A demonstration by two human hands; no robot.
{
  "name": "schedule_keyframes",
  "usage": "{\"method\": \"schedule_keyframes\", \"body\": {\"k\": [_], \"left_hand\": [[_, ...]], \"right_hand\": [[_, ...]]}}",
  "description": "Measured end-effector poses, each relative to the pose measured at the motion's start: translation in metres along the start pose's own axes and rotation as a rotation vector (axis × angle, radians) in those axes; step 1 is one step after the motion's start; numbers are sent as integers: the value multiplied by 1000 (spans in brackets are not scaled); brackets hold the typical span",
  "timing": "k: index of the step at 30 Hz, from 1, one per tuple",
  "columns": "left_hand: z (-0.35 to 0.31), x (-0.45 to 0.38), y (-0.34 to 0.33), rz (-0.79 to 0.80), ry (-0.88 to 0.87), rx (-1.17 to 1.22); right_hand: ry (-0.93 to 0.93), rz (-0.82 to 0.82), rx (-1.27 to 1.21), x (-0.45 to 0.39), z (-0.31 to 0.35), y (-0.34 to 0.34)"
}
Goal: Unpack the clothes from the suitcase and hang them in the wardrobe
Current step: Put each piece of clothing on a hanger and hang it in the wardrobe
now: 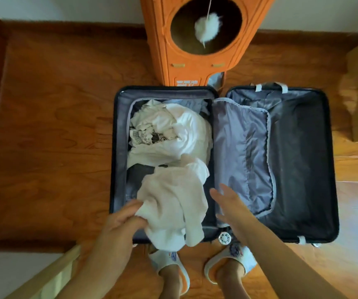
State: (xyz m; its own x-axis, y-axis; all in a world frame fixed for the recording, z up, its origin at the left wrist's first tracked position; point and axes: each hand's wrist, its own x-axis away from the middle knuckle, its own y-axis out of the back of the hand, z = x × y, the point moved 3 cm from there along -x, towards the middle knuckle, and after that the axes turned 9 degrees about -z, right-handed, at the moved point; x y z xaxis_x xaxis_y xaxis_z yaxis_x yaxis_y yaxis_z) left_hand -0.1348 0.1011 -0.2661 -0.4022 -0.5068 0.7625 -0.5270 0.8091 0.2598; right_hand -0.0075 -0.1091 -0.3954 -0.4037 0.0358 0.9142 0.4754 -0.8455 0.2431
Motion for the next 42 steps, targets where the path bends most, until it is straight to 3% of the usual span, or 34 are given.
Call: {"method": "schedule_keyframes", "body": {"k": [4,6,7,10,12,15,18,20,23,25,34,37,39,42], "left_hand": [[-56,62,36,-12,25,111],[-84,106,55,-7,49,154],[-96,130,67,-2,25,142],[-128,203,107,-12,-112,-3],[-135,251,128,-86,-208,-142],[-125,317,121,-80,-285,-304],[-122,376,79,44,-337,-415],[-132,405,72,-99,-411,-338],[-161,445,88,-491,-503,10],[-191,463,90,-476,-629,35],[-277,515,1,3,-929,-75],[-290,524,-38,100,-1018,-64],[-298,533,-51,-1,-1070,-60],[-316,559,-36,-278,-1014,300]], "right_hand": [[-311,355,-217,63,16,-33],[-318,481,-180,114,25,-42],[-276,459,-163,138,33,-40],[54,211,-153,212,85,0],[292,144,-218,278,143,40],[587,355,-289,391,225,89],[835,581,-111,513,261,117],[961,670,-23,579,263,142],[1096,764,9,666,261,188],[1199,774,41,709,264,217],[1495,564,48,811,272,316],[1567,376,51,817,265,341],[1618,164,24,819,263,363],[1686,-510,93,808,276,418]]}}
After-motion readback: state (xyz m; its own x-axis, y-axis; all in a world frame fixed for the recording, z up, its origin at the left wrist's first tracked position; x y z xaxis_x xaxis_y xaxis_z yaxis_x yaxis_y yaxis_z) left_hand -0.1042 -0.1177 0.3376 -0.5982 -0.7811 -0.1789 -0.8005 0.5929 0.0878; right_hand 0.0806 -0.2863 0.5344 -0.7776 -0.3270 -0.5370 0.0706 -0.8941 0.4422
